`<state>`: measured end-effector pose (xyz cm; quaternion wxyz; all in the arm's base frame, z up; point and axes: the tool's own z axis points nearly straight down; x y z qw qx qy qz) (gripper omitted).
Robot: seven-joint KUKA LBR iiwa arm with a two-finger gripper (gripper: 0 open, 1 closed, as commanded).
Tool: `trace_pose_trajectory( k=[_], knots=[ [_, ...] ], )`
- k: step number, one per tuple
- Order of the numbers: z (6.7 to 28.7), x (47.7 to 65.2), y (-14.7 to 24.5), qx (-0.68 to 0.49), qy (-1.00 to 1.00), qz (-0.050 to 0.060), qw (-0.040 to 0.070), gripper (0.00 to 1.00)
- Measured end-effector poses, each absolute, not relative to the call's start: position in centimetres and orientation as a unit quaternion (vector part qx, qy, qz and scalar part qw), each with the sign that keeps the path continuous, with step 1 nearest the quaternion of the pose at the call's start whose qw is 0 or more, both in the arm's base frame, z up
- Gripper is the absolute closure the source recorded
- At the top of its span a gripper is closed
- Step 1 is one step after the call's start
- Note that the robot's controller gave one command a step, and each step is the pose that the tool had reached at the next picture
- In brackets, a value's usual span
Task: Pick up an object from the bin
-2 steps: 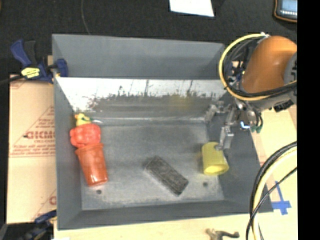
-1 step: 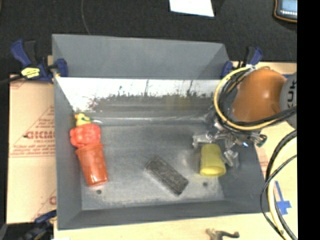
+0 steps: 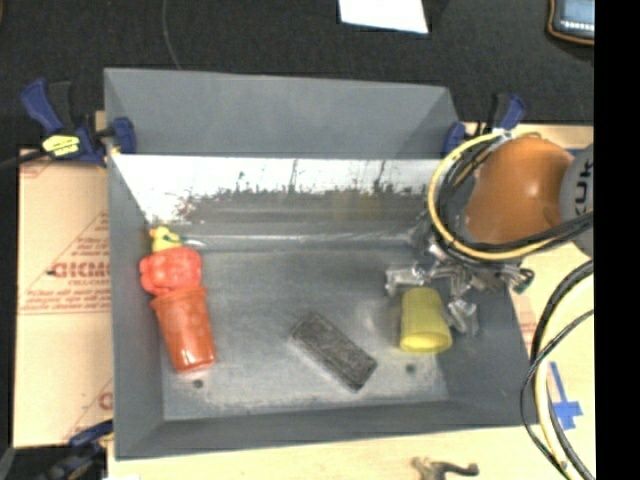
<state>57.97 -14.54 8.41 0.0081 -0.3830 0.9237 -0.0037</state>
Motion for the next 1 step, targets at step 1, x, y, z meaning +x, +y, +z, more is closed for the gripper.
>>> trace_pose_trajectory(
  k=[1],
  knots=[
    [10.33, 59.52, -10.88, -0.524, 0.851, -0.007, 0.01, 0.0]
  ],
)
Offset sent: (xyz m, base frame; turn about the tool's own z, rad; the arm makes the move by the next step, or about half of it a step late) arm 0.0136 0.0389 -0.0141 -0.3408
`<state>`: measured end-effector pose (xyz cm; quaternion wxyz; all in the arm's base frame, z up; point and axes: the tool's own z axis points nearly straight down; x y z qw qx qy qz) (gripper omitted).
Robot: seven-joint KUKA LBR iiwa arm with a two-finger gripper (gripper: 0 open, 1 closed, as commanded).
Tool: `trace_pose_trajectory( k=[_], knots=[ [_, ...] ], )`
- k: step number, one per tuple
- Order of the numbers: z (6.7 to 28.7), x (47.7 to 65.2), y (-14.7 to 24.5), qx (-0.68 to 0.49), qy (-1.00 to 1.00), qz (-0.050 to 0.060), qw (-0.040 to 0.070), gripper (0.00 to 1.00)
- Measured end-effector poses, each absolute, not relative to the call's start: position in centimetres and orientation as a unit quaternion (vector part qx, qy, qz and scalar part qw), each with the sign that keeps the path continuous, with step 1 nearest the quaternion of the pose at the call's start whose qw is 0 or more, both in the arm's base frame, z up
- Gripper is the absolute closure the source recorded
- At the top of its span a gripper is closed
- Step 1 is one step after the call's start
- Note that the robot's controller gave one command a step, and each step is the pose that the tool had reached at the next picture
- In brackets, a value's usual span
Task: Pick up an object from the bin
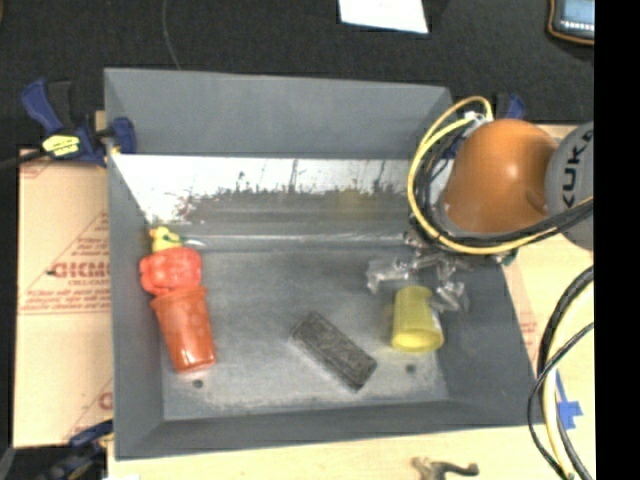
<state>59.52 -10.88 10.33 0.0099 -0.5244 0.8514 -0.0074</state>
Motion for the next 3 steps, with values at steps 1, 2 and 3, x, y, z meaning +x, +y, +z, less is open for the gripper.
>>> trace_pose_trajectory(
  k=[1, 2, 3],
  knots=[
    [8.2, 60.1, -11.3, -0.531, 0.847, -0.014, 0.012, 0.0],
    [8.5, 61.5, -8.1, -0.617, 0.787, -0.022, 0.013, 1.0],
    [8.5, 61.5, -8.1, -0.617, 0.787, -0.022, 0.013, 1.0]
  ],
)
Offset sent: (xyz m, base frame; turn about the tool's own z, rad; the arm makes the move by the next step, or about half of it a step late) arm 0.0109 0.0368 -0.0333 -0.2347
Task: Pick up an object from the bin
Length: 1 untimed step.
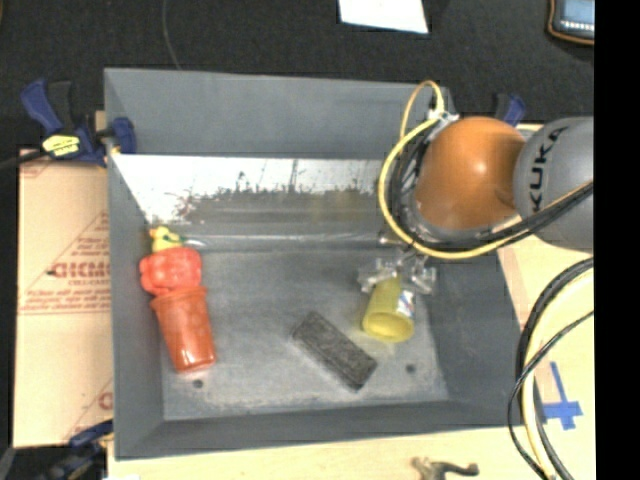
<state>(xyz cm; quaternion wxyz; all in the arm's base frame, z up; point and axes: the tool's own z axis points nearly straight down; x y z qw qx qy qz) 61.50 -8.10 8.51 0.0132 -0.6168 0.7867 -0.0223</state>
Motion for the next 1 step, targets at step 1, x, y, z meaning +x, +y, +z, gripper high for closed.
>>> trace_pose_trajectory(
  k=[1],
  knots=[
    [10.45, 61.24, -7.93, -0.615, 0.788, -0.019, 0.014, 1.0]
  ],
)
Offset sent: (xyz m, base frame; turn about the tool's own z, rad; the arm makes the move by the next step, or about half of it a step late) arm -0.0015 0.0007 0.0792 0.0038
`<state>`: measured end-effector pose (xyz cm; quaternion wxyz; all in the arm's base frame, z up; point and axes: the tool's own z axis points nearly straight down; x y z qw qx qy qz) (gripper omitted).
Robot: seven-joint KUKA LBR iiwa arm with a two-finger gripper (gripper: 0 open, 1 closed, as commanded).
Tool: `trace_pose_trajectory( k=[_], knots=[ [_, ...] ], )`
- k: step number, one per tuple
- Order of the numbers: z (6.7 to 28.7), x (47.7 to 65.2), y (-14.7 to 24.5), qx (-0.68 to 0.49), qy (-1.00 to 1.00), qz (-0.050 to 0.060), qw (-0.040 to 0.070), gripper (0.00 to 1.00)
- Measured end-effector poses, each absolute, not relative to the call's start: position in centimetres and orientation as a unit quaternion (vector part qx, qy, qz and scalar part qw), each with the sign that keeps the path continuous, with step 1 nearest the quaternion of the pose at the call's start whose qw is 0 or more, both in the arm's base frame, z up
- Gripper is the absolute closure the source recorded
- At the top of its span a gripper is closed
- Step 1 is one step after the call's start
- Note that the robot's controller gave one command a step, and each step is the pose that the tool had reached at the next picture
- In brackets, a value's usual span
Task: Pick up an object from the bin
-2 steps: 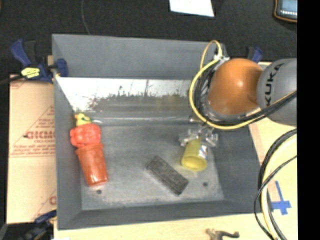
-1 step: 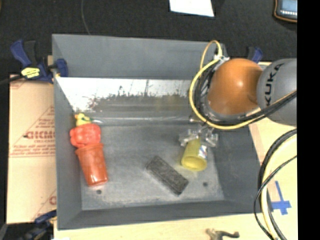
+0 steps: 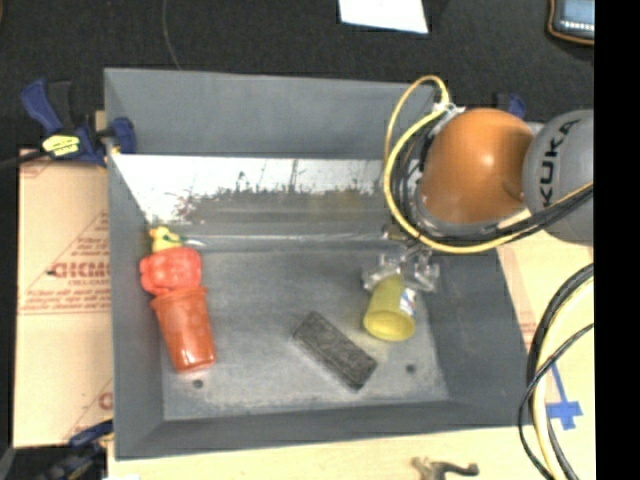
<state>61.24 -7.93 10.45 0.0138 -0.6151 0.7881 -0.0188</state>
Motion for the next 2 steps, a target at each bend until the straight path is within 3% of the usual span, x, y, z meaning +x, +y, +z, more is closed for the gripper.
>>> trace_pose_trajectory(
  k=[2],
  knots=[
    [16.5, 61.3, -7.9, -0.614, 0.789, -0.02, 0.016, 1.0]
  ],
)
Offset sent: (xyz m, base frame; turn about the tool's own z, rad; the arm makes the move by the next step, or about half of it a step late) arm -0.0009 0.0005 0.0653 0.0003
